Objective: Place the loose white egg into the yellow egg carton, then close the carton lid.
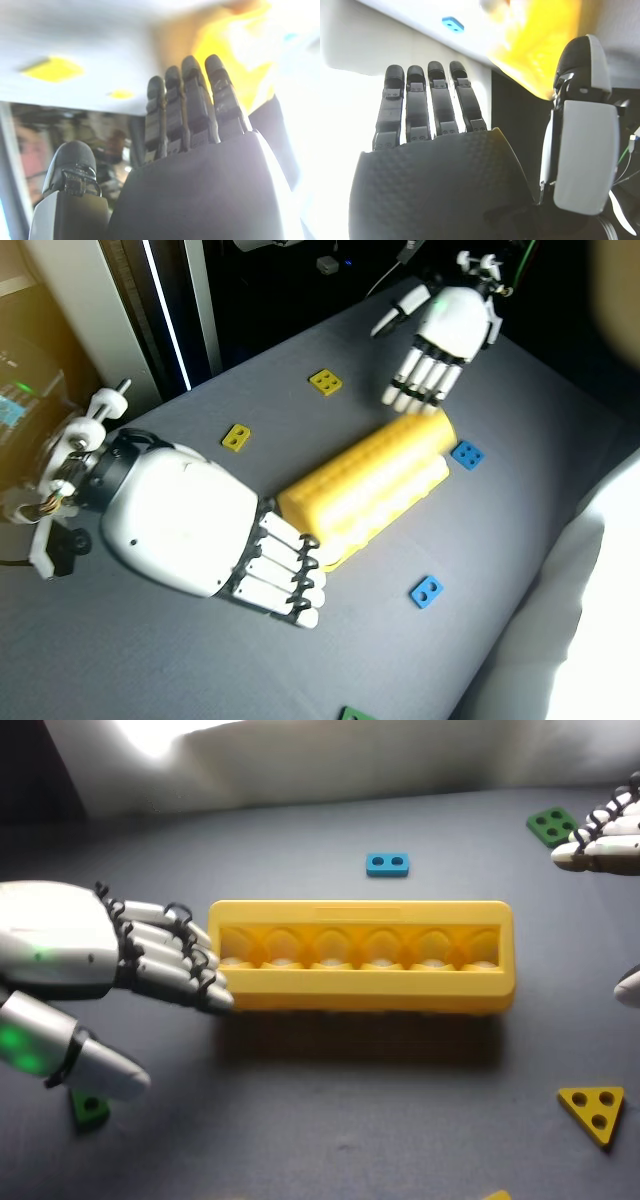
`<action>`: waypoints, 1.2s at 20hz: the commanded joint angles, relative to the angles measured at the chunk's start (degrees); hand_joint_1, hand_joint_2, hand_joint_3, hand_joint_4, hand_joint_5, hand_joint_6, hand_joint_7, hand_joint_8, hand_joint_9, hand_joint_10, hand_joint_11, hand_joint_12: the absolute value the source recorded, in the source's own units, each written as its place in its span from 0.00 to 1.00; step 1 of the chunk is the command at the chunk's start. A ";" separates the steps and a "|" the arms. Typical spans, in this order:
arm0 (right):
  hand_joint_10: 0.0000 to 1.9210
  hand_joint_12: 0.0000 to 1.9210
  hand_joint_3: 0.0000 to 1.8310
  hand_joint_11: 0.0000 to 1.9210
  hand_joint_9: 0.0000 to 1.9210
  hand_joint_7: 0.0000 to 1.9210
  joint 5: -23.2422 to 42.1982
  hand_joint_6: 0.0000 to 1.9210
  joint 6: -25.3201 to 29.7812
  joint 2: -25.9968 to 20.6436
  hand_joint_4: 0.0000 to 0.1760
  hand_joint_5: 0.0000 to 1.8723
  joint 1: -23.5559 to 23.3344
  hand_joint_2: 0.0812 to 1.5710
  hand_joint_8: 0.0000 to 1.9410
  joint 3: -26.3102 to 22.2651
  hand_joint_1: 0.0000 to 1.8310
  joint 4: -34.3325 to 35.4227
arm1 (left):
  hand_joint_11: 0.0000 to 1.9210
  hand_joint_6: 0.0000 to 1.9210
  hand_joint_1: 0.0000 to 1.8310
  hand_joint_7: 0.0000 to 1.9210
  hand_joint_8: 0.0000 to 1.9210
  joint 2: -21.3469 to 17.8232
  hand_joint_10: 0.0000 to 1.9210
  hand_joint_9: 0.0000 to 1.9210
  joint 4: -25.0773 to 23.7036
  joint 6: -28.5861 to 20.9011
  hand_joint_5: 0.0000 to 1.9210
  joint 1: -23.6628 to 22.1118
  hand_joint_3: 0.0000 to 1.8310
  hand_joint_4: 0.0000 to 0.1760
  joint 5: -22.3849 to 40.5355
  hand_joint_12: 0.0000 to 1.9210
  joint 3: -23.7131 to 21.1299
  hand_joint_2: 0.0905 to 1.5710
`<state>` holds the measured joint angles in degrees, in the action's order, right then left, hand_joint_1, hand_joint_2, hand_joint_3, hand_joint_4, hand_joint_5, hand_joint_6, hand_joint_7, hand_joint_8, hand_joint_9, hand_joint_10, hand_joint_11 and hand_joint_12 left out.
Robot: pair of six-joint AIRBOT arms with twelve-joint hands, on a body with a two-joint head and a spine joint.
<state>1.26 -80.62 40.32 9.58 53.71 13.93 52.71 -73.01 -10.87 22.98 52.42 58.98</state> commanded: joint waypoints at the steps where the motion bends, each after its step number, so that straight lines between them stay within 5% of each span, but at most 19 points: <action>1: 0.00 0.14 0.00 0.00 0.03 0.04 5.85 0.00 0.11 -0.75 0.00 0.06 -0.25 0.57 0.00 0.23 0.18 0.16 | 0.00 0.00 0.00 0.15 0.00 -0.38 0.00 0.11 2.87 -0.36 0.15 -0.52 0.00 0.00 3.13 0.22 0.71 0.75; 12: 0.00 0.12 0.00 0.00 0.03 0.05 5.85 0.00 -0.05 -0.74 0.00 0.07 -0.24 0.58 0.00 0.18 0.18 0.15 | 0.00 0.00 0.00 0.15 0.00 -0.42 0.00 0.11 1.98 -0.22 0.15 -1.15 0.00 0.00 2.91 0.20 1.59 0.75; 19: 0.00 0.13 0.00 0.00 0.03 0.04 6.10 0.00 -0.21 -0.72 0.00 0.06 -0.22 0.57 0.00 0.05 0.18 0.15 | 0.00 0.00 0.00 0.14 0.00 -6.57 0.00 0.11 2.88 1.53 0.15 -0.92 0.00 0.00 7.46 0.21 1.46 0.75; 24: 0.00 0.12 0.00 0.00 0.03 0.05 6.21 0.00 -1.19 -0.74 0.00 0.07 -0.06 0.57 0.00 -0.63 0.18 0.15 | 0.00 0.00 0.00 0.14 0.00 -12.61 0.00 0.10 3.51 7.20 0.14 1.13 0.00 0.00 13.93 0.20 -1.03 0.74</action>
<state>1.48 -81.69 40.34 9.61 53.01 13.96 40.77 -73.56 -3.84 24.49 62.83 57.67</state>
